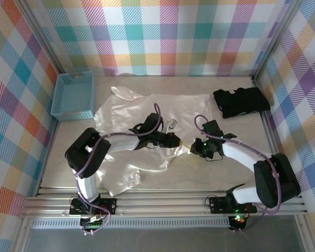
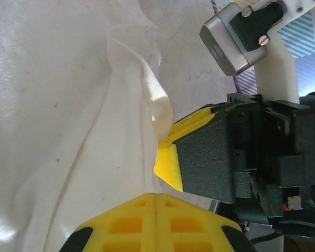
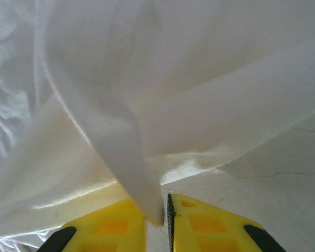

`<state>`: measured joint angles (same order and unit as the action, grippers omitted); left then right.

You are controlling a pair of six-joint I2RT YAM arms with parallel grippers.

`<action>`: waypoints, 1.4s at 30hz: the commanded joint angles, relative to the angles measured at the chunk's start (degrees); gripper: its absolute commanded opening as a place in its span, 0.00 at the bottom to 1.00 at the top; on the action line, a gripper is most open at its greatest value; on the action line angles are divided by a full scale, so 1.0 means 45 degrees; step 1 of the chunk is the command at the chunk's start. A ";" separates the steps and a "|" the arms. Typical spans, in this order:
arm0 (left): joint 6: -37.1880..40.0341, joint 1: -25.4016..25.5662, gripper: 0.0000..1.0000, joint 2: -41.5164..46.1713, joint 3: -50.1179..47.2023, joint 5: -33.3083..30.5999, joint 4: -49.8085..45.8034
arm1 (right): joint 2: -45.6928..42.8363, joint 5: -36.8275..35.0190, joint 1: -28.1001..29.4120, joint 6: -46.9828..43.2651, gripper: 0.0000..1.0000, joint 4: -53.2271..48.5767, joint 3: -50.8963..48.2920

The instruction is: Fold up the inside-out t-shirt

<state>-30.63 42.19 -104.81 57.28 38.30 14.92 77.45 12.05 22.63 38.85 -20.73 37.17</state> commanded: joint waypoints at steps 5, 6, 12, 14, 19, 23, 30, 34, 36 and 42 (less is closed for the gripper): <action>0.0079 -0.0023 0.00 0.0728 -0.0066 -0.0119 -0.0034 | -0.0281 -0.0280 -0.0684 -0.1313 0.00 -0.1129 0.0162; 0.0058 -0.0023 0.00 0.0781 -0.0086 -0.0080 -0.0034 | -0.0367 -0.0433 -0.0778 -0.1624 0.00 -0.1374 0.0352; 0.0098 -0.0033 0.00 0.0907 -0.0197 0.0463 0.0044 | -0.1157 -0.0106 -0.1037 -0.4198 0.00 -0.1670 0.1624; 0.0129 -0.0036 0.00 0.0891 -0.0292 0.0458 0.0045 | -0.1544 0.0208 -0.1177 -0.5066 0.00 -0.1682 0.2090; 0.0110 -0.0023 0.00 0.0604 -0.0234 0.0041 -0.0282 | -0.2133 0.4053 -0.1740 -0.6689 0.00 -0.1148 0.2960; -0.0214 -0.0029 0.00 0.0229 -0.0125 -0.0114 -0.0056 | -0.2232 0.7321 -0.1736 -0.7258 0.00 -0.0423 0.3320; -0.0392 -0.0052 0.00 0.0285 -0.0175 -0.0282 0.0240 | -0.0791 0.8831 -0.1792 -0.8181 0.00 -0.2061 0.3956; -0.0312 -0.0090 0.00 0.0511 -0.0405 -0.0314 0.0143 | 0.0450 0.5131 -0.2360 -0.6635 0.00 -0.2690 0.4409; -0.0253 -0.0080 0.00 0.0597 -0.0499 -0.0246 0.0144 | 0.1026 0.3202 -0.2379 -0.6194 0.00 -0.2750 0.4716; -0.0205 -0.0084 0.00 0.0685 -0.0553 -0.0364 0.0070 | 0.3626 -0.0899 -0.2373 -0.5872 0.06 -0.3100 0.6436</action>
<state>-32.12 42.17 -102.80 55.57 36.82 16.51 87.96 23.77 11.86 10.96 -32.32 60.71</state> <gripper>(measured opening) 0.048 0.046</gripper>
